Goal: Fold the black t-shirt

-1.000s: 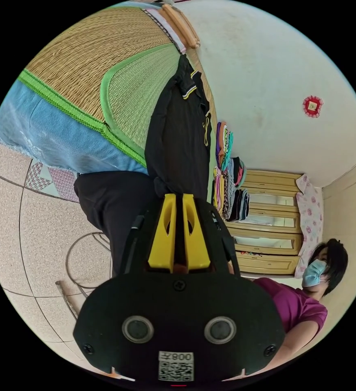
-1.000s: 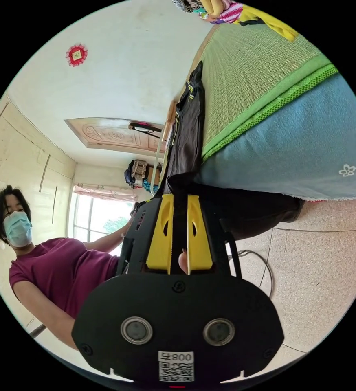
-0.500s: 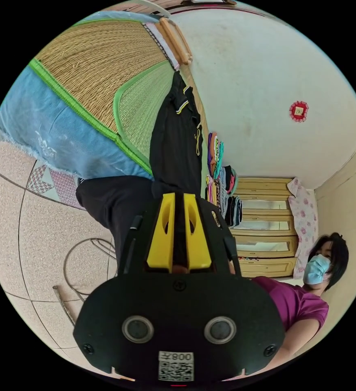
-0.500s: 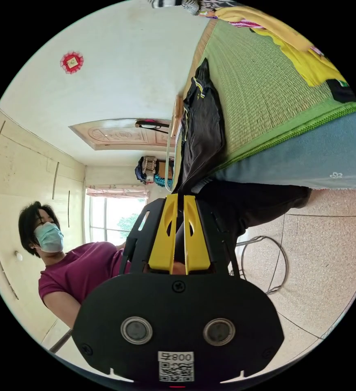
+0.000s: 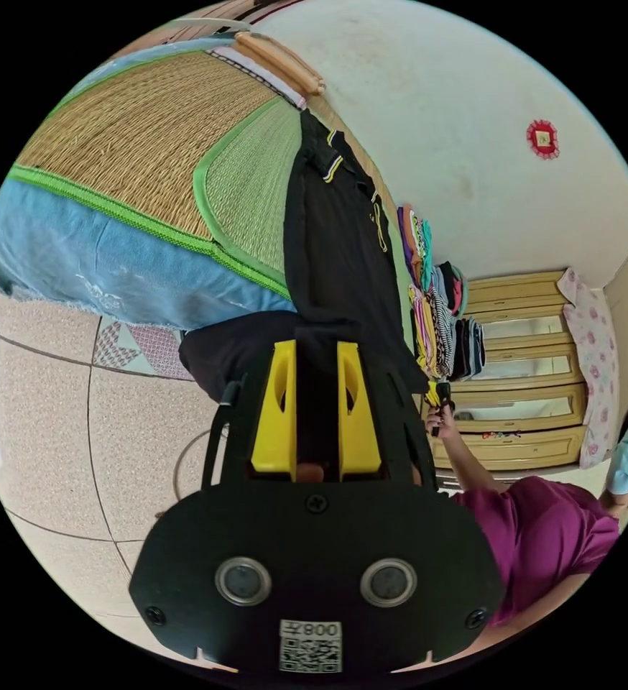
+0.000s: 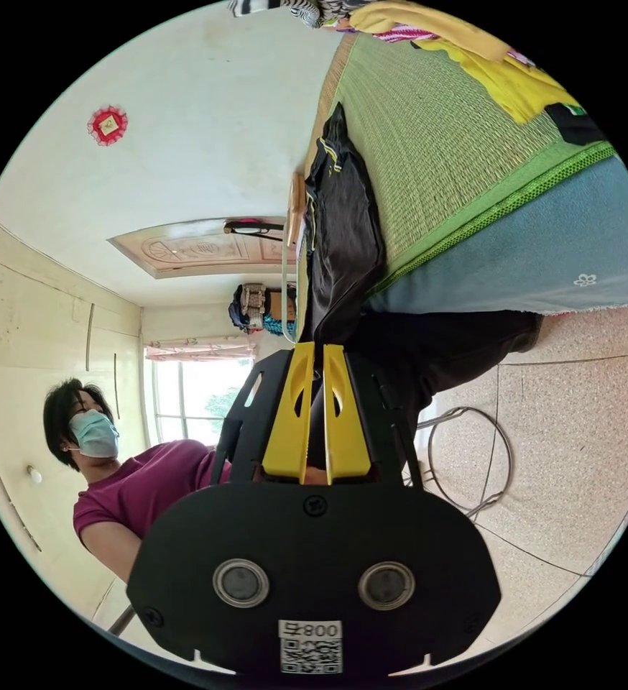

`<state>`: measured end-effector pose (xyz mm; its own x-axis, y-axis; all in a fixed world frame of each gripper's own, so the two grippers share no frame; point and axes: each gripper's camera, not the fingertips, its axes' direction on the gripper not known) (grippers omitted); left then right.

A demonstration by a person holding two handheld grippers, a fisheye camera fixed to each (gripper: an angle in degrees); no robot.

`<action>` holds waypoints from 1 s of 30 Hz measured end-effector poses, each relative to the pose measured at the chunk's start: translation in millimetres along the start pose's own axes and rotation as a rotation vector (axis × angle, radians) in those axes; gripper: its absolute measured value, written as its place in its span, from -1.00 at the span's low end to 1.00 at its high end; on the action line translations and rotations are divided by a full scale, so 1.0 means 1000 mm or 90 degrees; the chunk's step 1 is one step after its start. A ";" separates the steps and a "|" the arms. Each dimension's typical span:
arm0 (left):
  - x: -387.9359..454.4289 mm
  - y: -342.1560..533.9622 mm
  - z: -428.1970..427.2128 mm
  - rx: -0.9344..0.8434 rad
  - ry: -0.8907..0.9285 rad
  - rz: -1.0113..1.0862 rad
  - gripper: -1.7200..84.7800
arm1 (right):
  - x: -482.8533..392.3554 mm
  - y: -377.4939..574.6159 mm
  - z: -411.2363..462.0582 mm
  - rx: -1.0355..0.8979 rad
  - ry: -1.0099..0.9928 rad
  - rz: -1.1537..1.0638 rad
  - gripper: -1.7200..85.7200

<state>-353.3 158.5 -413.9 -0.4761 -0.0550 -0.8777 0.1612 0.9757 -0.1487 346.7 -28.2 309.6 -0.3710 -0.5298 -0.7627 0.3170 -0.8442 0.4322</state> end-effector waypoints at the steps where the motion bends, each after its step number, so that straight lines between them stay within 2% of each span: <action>1: 0.001 -0.003 0.004 -0.007 -0.004 0.004 -0.83 | 0.000 -0.001 0.001 0.000 0.001 0.001 -0.92; 6: 0.014 0.001 0.000 -0.001 0.023 0.029 -0.93 | -0.002 -0.004 0.003 0.004 0.004 0.008 -0.92; 10: 0.028 0.021 -0.038 0.076 0.163 0.034 -0.94 | -0.014 -0.008 0.002 0.002 0.001 -0.003 -0.92; 12: 0.030 0.033 -0.055 0.101 0.192 0.030 -0.94 | -0.024 -0.012 0.001 -0.001 -0.004 -0.010 -0.92; 15: 0.019 0.051 -0.065 0.107 0.194 -0.005 -0.94 | -0.027 -0.017 0.002 -0.011 0.012 -0.001 -0.92; 19: -0.027 0.067 -0.049 0.063 0.107 -0.103 -0.91 | -0.004 -0.018 0.006 -0.023 0.041 0.048 -0.91; 21: -0.043 0.074 -0.046 0.086 0.129 -0.136 -0.89 | 0.012 -0.010 0.003 0.003 0.052 0.072 -0.91; 30: -0.044 0.057 -0.039 0.066 0.119 -0.113 -0.74 | 0.032 0.014 -0.011 0.098 0.062 0.069 -0.75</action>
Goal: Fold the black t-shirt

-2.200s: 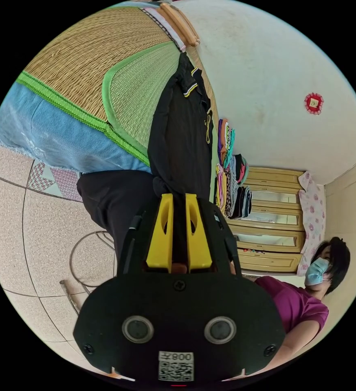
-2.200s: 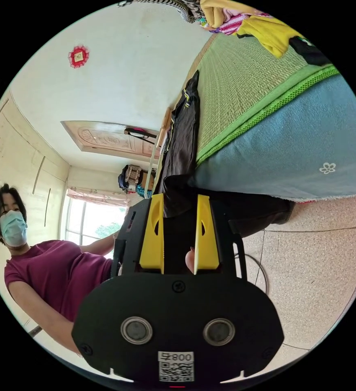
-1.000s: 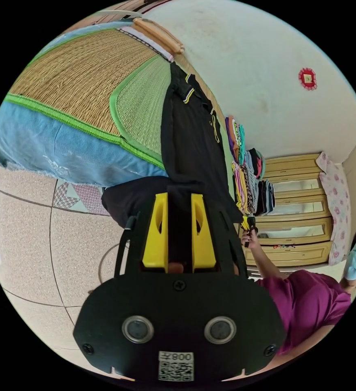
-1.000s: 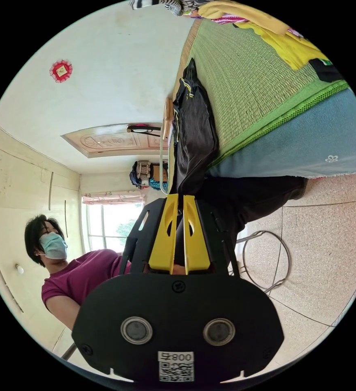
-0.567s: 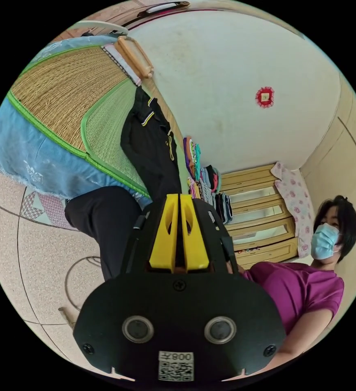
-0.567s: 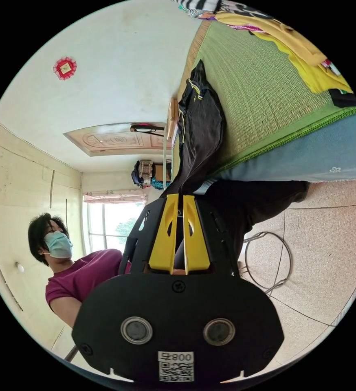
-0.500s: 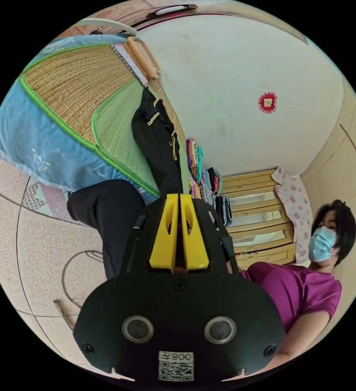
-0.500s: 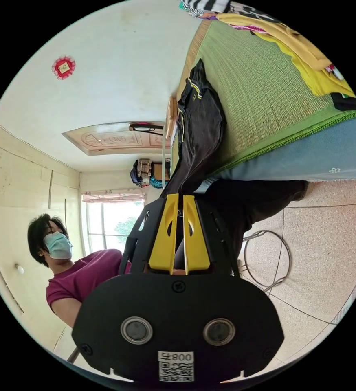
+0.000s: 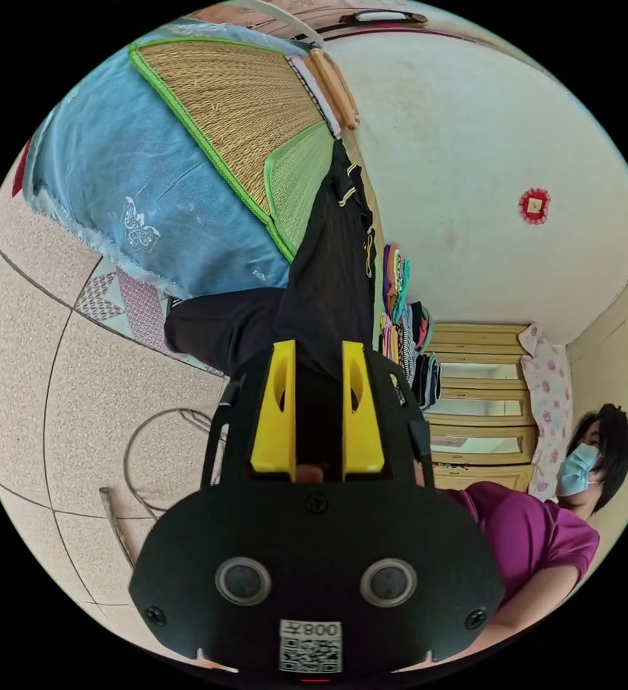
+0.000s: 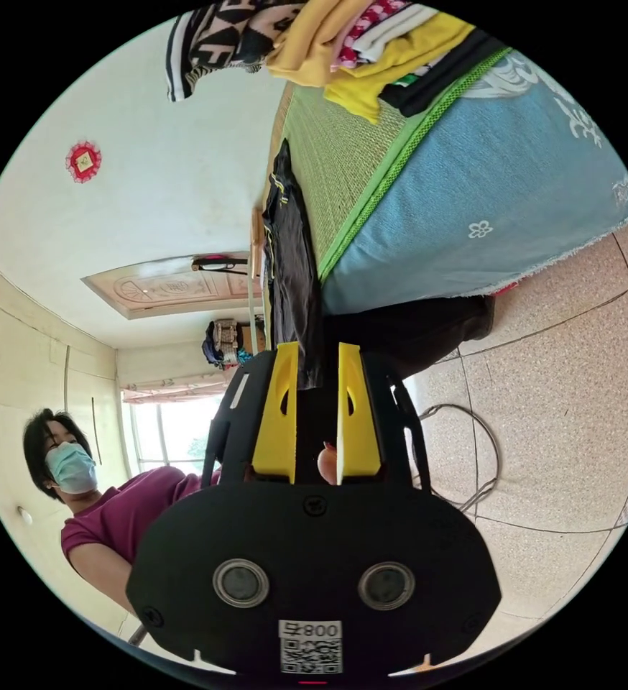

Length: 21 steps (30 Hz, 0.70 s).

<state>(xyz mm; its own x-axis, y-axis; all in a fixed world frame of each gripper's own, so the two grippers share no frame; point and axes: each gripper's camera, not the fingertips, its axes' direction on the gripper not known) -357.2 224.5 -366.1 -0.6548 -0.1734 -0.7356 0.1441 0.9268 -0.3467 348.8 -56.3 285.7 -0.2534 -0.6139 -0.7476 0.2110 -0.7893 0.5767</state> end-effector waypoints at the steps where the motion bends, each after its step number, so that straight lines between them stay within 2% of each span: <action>1: 0.000 -0.004 0.004 -0.006 -0.004 -0.003 -0.72 | 0.001 0.000 0.002 0.001 0.000 -0.001 -0.75; 4: -0.001 -0.013 0.015 -0.009 0.018 -0.014 -0.70 | 0.004 -0.001 0.013 -0.010 -0.014 -0.006 -0.72; 7: 0.002 -0.019 0.025 -0.026 -0.007 -0.009 -0.70 | 0.004 -0.004 0.021 -0.017 -0.015 -0.016 -0.71; 15: 0.000 -0.023 0.023 0.024 0.003 -0.032 -0.69 | -0.001 -0.014 0.033 -0.043 -0.018 -0.025 -0.70; 21: 0.007 -0.028 0.022 0.035 -0.035 -0.023 -0.68 | -0.005 -0.016 0.029 -0.027 -0.032 -0.031 -0.70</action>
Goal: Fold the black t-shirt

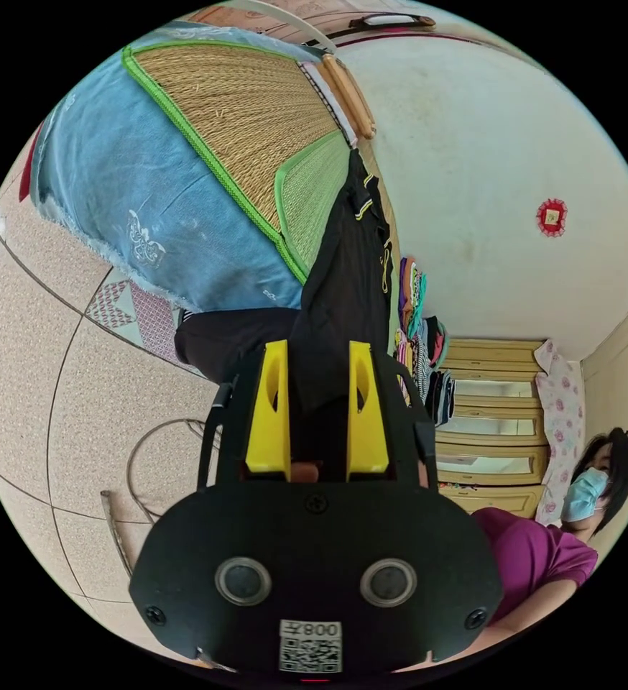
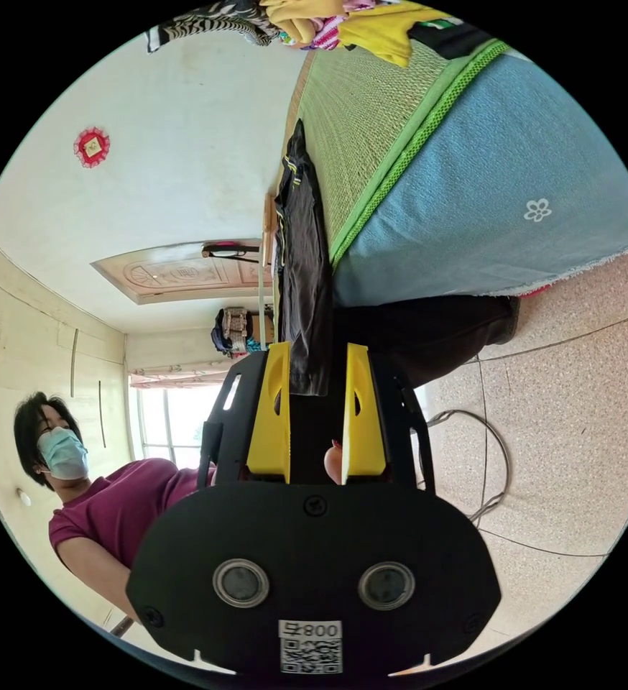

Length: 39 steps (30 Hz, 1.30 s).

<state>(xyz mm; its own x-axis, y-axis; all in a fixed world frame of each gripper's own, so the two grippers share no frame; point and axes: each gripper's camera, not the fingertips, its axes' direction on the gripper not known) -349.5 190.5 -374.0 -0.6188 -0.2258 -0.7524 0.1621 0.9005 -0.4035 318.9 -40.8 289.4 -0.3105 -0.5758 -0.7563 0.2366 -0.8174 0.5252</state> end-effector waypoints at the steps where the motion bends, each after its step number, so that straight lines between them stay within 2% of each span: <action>1: -0.002 0.000 -0.002 0.013 0.010 -0.005 -0.68 | 0.000 -0.001 0.000 0.000 -0.002 0.000 -0.70; 10: 0.000 -0.010 0.026 -0.062 -0.011 -0.008 -0.72 | -0.007 -0.013 0.006 -0.015 -0.008 -0.001 -0.69; 19: 0.014 -0.010 0.017 -0.054 0.045 -0.010 -0.89 | -0.006 -0.024 0.008 -0.040 -0.003 0.021 -0.78; 26: 0.037 -0.010 0.014 -0.068 0.054 0.032 -0.84 | -0.013 -0.024 -0.007 -0.032 -0.007 0.015 -0.87; 31: 0.047 -0.010 0.007 -0.075 0.032 0.018 -0.90 | -0.013 -0.020 -0.018 -0.026 -0.016 0.021 -0.91; 39: 0.067 0.002 -0.026 -0.034 0.117 0.018 -0.94 | -0.037 -0.008 -0.044 -0.010 -0.039 -0.007 -0.93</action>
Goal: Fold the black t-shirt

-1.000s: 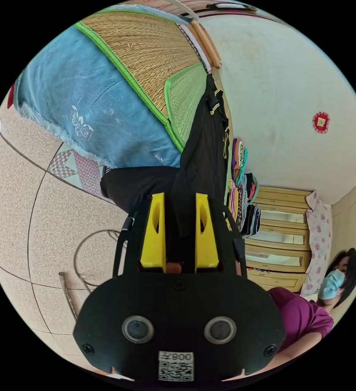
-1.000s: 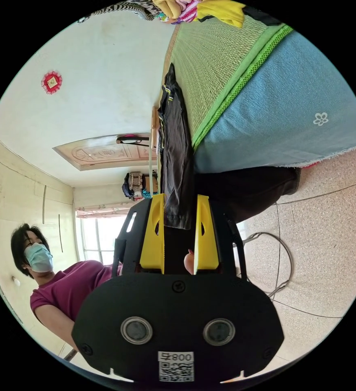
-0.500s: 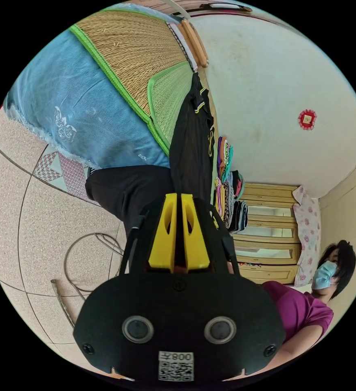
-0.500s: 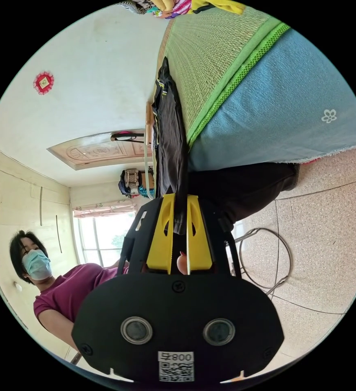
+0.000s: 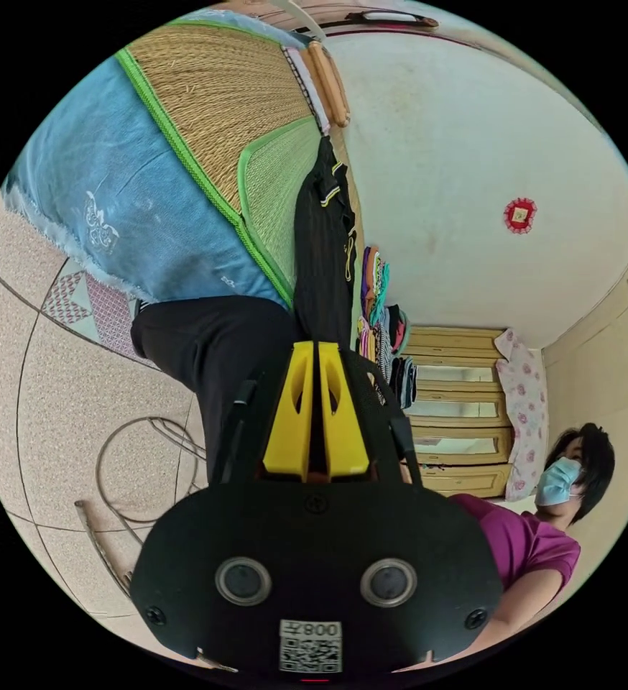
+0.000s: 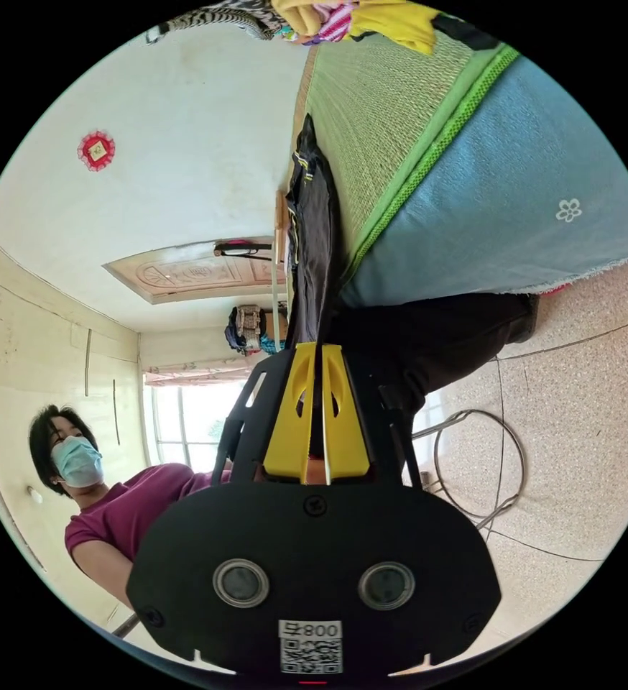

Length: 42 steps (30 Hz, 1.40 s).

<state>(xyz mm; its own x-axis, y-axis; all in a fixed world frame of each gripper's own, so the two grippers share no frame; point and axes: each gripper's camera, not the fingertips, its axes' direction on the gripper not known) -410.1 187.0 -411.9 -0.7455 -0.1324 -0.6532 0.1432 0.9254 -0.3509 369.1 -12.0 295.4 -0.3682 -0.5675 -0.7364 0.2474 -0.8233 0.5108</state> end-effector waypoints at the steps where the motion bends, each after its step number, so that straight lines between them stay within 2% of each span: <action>1: 0.007 0.002 -0.005 0.002 0.005 0.008 -0.94 | -0.004 0.001 -0.002 0.001 -0.001 -0.006 -0.94; 26: 0.146 0.110 -0.153 0.068 0.221 0.194 -0.94 | -0.176 0.134 -0.090 0.011 -0.078 -0.240 -0.94; 35: 0.189 0.140 -0.198 0.078 0.257 0.283 -0.94 | -0.230 0.176 -0.109 0.012 -0.086 -0.329 -0.94; 42: 0.194 0.156 -0.217 0.096 0.285 0.289 -0.94 | -0.253 0.198 -0.116 -0.003 -0.082 -0.363 -0.94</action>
<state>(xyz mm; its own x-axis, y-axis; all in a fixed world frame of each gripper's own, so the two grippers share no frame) -673.5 382.4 -448.1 -0.7835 0.4512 -0.4272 0.5735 0.7898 -0.2175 615.7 -31.8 531.3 -0.5505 -0.0301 -0.8343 -0.0174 -0.9987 0.0475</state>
